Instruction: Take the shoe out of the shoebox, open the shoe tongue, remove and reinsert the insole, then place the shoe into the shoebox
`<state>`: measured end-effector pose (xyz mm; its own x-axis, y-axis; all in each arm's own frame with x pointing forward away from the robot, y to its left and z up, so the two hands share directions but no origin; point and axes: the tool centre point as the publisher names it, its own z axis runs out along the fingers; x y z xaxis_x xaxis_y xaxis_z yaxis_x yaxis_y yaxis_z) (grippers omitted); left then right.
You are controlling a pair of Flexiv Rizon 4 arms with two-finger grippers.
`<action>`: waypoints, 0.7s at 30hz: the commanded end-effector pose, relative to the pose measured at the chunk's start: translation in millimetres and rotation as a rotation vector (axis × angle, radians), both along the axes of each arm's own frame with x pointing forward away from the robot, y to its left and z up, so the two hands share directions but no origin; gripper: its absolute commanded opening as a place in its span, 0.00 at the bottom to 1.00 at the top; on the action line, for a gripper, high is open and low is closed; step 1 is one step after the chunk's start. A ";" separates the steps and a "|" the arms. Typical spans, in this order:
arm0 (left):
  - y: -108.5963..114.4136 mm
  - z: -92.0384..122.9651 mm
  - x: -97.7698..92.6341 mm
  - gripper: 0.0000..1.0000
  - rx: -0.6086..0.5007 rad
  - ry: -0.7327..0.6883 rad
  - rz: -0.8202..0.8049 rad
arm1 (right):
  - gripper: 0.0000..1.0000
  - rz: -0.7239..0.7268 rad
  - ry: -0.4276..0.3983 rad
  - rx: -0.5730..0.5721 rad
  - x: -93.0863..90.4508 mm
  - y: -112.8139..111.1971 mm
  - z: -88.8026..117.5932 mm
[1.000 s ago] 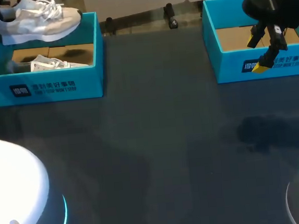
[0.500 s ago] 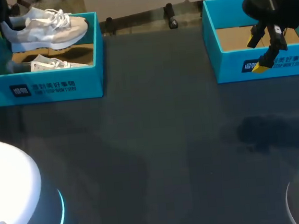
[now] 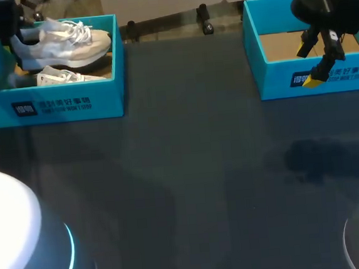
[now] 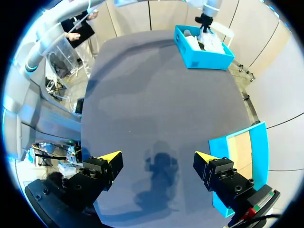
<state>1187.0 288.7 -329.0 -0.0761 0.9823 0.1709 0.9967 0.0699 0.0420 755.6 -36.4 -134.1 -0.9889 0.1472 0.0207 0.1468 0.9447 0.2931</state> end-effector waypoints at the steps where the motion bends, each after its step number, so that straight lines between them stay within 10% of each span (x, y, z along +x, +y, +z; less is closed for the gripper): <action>1: 2.7 -10.4 11.2 0.00 0.002 0.021 0.007 | 1.00 0.001 0.004 -0.003 1.8 0.9 0.0; 21: 11.0 -39.5 21.9 0.00 0.052 0.049 0.003 | 1.00 0.001 0.004 -0.003 1.8 0.9 0.0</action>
<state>1200.5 299.2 -364.3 -0.0701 0.9719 0.2248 0.9975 0.0704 0.0068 755.6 -36.5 -134.1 -0.9889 0.1472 0.0207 0.1468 0.9447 0.2933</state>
